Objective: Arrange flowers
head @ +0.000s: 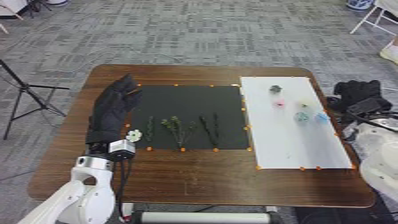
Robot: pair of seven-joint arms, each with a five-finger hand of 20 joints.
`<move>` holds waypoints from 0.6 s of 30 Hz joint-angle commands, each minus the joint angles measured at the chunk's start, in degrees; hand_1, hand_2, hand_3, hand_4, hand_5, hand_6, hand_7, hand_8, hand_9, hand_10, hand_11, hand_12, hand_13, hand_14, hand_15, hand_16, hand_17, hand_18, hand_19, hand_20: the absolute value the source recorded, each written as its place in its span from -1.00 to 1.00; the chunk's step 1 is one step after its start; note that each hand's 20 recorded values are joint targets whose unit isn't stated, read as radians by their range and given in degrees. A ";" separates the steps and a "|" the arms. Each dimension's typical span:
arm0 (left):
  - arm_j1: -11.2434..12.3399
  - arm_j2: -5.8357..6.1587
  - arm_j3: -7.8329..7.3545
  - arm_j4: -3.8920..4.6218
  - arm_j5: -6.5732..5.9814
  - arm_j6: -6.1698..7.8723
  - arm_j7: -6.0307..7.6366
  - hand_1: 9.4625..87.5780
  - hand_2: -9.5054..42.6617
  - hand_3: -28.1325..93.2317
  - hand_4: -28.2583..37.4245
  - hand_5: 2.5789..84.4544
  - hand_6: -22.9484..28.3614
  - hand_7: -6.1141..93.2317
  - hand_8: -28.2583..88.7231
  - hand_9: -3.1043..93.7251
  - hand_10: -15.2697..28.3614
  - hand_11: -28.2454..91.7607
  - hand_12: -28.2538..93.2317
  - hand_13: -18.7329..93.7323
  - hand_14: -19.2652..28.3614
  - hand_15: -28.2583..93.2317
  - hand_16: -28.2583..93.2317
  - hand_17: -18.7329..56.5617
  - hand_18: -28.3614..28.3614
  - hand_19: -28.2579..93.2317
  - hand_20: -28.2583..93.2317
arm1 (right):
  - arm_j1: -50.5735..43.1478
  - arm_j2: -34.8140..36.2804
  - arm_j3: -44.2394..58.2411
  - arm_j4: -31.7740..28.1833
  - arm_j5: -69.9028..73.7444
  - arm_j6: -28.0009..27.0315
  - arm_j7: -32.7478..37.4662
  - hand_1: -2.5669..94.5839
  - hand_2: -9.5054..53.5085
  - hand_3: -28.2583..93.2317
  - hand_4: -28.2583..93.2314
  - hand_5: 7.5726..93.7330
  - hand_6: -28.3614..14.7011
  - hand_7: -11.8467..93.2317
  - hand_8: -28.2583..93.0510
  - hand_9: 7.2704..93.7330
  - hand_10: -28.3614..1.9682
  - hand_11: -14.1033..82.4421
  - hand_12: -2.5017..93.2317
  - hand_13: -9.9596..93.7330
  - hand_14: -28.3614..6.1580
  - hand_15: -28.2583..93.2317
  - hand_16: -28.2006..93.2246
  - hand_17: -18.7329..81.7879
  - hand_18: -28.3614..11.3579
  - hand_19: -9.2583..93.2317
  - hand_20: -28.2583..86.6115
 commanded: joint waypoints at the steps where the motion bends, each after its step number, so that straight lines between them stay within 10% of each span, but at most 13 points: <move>1: 1.06 -0.11 -0.41 -0.63 -0.56 0.57 0.87 -0.49 -0.77 0.62 -0.84 -0.29 -0.03 -0.38 -0.69 -0.38 0.25 -0.04 -0.20 -0.24 0.41 0.10 -0.45 -0.72 0.70 0.13 -0.24 | 5.80 -2.87 -4.34 0.73 0.00 0.60 -1.02 -0.28 -1.00 0.68 -1.00 -0.01 0.15 -0.19 -0.74 0.03 0.09 0.06 -0.41 0.07 -0.01 0.66 -0.13 -0.19 -0.53 0.66 0.31; 18: 1.43 0.32 -0.89 -0.79 -0.59 0.71 1.53 -0.50 -0.77 0.62 -0.84 -0.29 -0.03 -0.38 -0.69 -0.38 0.25 -0.04 -0.20 -0.24 0.41 0.10 -0.45 -0.72 0.70 0.13 -0.24 | 4.62 -4.71 -5.61 2.02 1.02 0.17 -2.00 -0.27 -1.00 0.67 -1.00 0.04 0.19 -0.17 -0.75 0.12 0.14 0.01 -0.42 0.10 0.01 0.65 -0.12 -0.19 -0.53 0.66 0.32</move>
